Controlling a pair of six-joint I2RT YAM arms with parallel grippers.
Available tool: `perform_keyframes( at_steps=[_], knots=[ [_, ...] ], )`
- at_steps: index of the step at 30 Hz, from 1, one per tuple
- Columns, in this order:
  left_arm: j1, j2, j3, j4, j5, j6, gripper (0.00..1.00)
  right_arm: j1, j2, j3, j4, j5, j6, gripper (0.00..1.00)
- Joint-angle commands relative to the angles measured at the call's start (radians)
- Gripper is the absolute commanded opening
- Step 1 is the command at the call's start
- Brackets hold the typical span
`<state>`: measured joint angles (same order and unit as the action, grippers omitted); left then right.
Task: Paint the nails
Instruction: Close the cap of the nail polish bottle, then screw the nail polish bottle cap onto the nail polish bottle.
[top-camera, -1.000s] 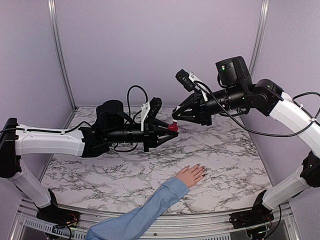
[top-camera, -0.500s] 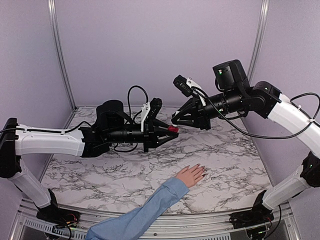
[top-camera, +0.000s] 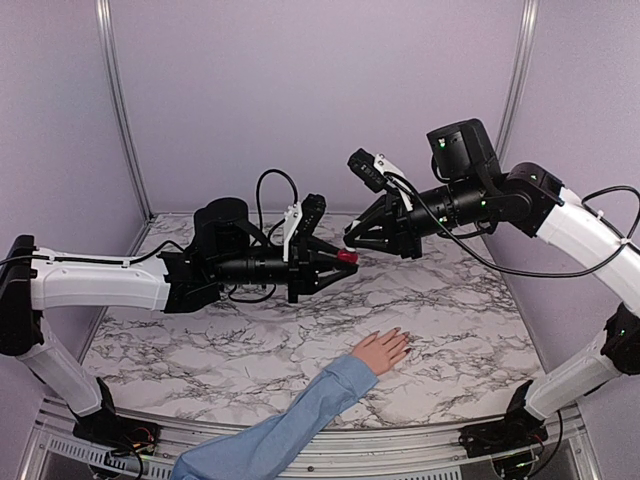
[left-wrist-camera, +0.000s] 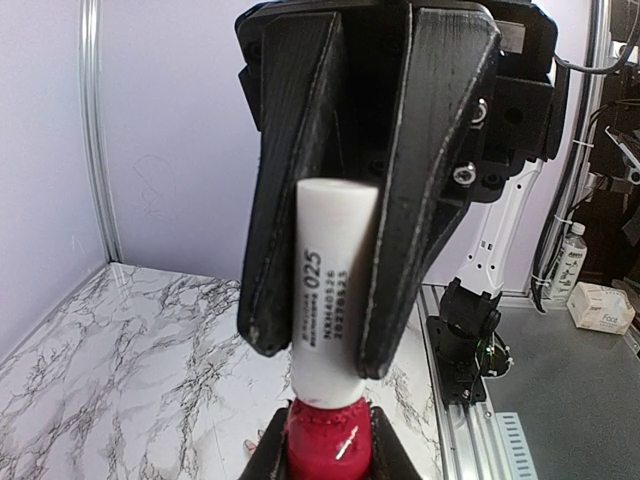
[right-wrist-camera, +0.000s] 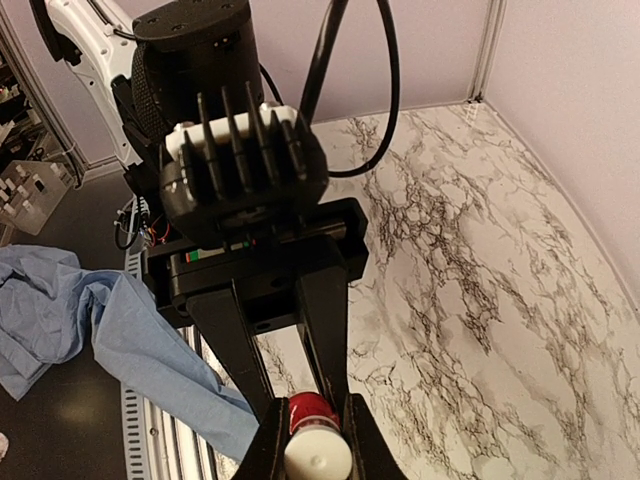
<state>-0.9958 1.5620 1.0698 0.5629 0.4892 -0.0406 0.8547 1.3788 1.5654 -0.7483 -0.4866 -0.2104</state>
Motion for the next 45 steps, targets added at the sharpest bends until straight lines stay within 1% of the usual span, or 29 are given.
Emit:
perform_keyframes(
  at_steps=[1, 6, 11, 19, 20, 27, 28, 32, 35, 42, 45],
  knots=[
    [-0.005, -0.007, 0.065, 0.091, -0.009, 0.001, 0.00, 0.017, 0.015, 0.011, -0.020, -0.017, 0.007, 0.15],
    [-0.002, -0.010, 0.060, 0.093, -0.010, 0.004, 0.00, 0.018, 0.016, 0.031, -0.014, -0.003, 0.014, 0.20],
    [-0.001, -0.011, 0.055, 0.099, -0.009, 0.004, 0.00, 0.018, 0.007, 0.039, 0.003, 0.004, 0.021, 0.32],
    [0.008, -0.017, 0.048, 0.114, -0.001, -0.001, 0.00, 0.018, -0.033, 0.037, 0.068, 0.015, 0.055, 0.46],
    [0.009, -0.017, 0.048, 0.117, 0.005, -0.002, 0.00, 0.018, -0.041, 0.034, 0.082, 0.020, 0.062, 0.49],
    [0.017, -0.033, 0.044, 0.129, 0.103, 0.003, 0.00, 0.005, -0.095, 0.016, 0.189, -0.007, 0.109, 0.60],
    [0.018, -0.036, 0.043, 0.129, 0.117, 0.004, 0.00, 0.001, -0.101, 0.015, 0.204, -0.019, 0.110, 0.63],
    [0.025, -0.043, 0.055, 0.129, 0.198, -0.015, 0.00, -0.017, -0.107, 0.030, 0.207, -0.084, 0.097, 0.68],
    [0.026, -0.034, 0.073, 0.130, 0.259, -0.038, 0.00, -0.021, -0.090, 0.060, 0.179, -0.133, 0.076, 0.68],
    [0.026, -0.007, 0.114, 0.131, 0.343, -0.104, 0.00, -0.019, -0.041, 0.113, 0.112, -0.232, 0.017, 0.55],
    [0.026, 0.003, 0.126, 0.136, 0.365, -0.126, 0.00, -0.017, -0.035, 0.119, 0.108, -0.255, 0.011, 0.53]
  ],
)
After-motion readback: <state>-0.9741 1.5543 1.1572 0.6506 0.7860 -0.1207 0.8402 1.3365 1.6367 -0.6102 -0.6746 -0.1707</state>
